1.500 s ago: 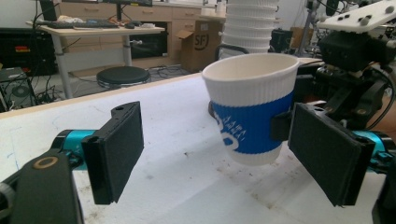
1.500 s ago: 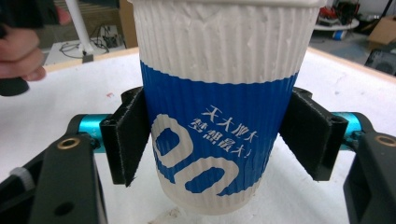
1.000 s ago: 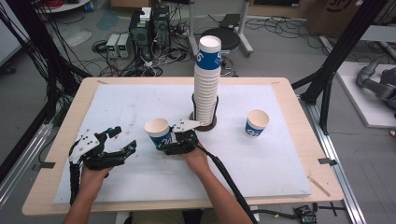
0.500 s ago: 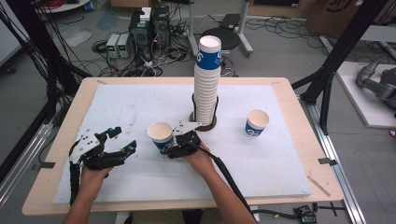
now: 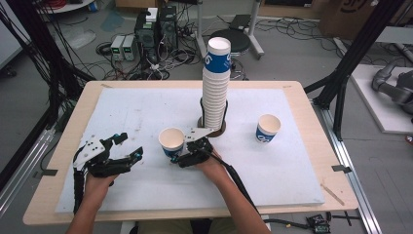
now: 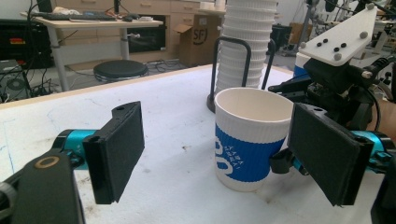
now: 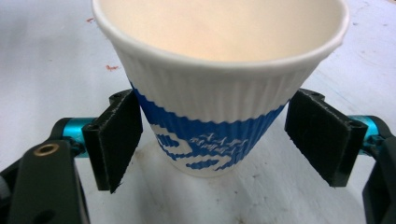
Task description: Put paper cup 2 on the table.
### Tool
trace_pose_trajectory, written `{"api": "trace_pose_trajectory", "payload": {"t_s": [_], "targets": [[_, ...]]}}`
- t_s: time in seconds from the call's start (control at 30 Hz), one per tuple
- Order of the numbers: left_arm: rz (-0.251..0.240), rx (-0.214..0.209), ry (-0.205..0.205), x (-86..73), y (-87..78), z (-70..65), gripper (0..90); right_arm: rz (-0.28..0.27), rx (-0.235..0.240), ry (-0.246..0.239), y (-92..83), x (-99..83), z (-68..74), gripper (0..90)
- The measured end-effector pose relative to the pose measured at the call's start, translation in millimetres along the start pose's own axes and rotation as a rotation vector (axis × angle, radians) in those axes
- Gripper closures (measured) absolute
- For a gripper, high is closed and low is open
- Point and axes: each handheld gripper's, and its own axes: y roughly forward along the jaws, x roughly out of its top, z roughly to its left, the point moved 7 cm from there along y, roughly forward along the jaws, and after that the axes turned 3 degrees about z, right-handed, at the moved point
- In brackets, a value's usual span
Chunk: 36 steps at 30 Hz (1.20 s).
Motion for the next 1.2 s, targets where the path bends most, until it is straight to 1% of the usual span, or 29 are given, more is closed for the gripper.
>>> {"api": "trace_pose_trajectory", "payload": {"t_s": [0.07,0.13,0.17,0.2,0.3,0.37,0.57,0.63,0.7,0.8,1.0,1.2], "targets": [[0.003,0.003,-0.001,-0.4,0.0,0.2,18.8,0.002,0.013,-0.005,-1.7,-0.9,0.6,19.5],[0.005,0.003,-0.005,-0.9,0.1,0.2,18.8,0.003,0.009,-0.012,-5.1,-2.5,0.2,19.5],[0.005,0.002,-0.005,-1.1,0.2,0.2,18.8,-0.005,0.006,-0.01,-7.3,-3.1,-1.1,19.5],[0.006,0.002,-0.006,-1.1,0.3,0.2,18.8,-0.008,0.011,0.006,-10.9,-4.6,-1.3,19.4],[0.006,-0.002,-0.008,-1.2,0.6,0.5,18.8,-0.013,0.01,0.006,-19.7,-8.7,-3.7,19.4],[0.006,-0.007,-0.015,-1.2,1.3,0.1,18.8,-0.012,0.009,0.01,-27.9,-12.4,-4.6,19.4],[-0.007,-0.028,-0.045,0.3,3.1,-1.6,18.4,-0.057,0.01,0.03,-60.6,-20.6,-8.1,19.4],[-0.019,-0.036,-0.052,1.5,3.4,-2.1,17.7,-0.068,0.0,0.032,-73.6,-23.6,-10.9,19.4],[-0.026,-0.037,-0.049,2.5,3.6,-2.7,17.5,-0.086,-0.011,0.034,-86.0,-26.1,-14.6,19.4],[-0.028,-0.04,-0.044,3.2,4.2,-3.8,17.3,-0.116,-0.029,0.027,-103.2,-29.0,-19.4,19.5],[-0.03,-0.042,-0.043,3.5,5.1,-4.7,17.3,-0.166,-0.071,0.038,-136.5,-36.1,-27.0,19.5],[-0.03,-0.045,-0.04,3.9,5.8,-5.6,17.3,-0.207,-0.115,0.052,-164.3,-40.8,-36.6,19.5]]}}
